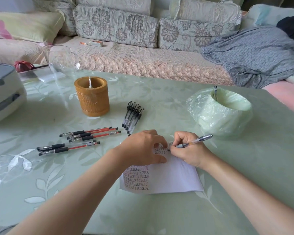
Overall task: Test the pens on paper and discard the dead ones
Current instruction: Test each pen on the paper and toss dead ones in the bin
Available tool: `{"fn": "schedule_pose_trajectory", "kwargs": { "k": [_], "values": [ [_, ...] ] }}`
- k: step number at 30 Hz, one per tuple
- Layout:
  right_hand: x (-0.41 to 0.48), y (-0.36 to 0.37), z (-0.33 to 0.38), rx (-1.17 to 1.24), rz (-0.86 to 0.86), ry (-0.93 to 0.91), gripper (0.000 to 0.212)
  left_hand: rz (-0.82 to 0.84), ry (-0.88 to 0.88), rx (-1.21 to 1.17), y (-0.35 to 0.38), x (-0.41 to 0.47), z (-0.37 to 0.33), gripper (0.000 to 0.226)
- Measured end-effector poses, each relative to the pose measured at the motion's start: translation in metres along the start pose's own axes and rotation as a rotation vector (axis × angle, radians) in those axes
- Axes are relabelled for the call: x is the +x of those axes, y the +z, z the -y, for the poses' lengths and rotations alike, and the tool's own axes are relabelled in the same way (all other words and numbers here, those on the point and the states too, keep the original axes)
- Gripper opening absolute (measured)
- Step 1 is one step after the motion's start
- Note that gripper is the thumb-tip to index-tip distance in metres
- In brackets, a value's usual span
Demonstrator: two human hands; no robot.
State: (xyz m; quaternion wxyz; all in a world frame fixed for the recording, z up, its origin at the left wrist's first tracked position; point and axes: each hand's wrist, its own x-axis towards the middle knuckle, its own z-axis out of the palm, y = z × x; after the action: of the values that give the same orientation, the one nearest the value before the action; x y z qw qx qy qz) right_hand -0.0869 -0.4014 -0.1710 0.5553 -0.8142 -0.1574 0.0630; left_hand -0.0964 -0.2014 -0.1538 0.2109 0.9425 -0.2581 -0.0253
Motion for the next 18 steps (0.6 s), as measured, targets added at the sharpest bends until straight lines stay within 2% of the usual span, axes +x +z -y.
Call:
{"fn": "schedule_pose_trajectory", "kwargs": {
  "k": [14,18],
  "values": [
    [0.0004,-0.0035,-0.0066,-0.066,-0.011,-0.013,0.027,0.016,-0.030,-0.032,0.0017,0.0017,0.0004,0.044],
    [-0.0002,-0.0029,-0.0052,-0.094,0.000,-0.026,0.023,0.011,-0.033,-0.032,0.0019,0.0023,0.0007,0.044]
  ]
}}
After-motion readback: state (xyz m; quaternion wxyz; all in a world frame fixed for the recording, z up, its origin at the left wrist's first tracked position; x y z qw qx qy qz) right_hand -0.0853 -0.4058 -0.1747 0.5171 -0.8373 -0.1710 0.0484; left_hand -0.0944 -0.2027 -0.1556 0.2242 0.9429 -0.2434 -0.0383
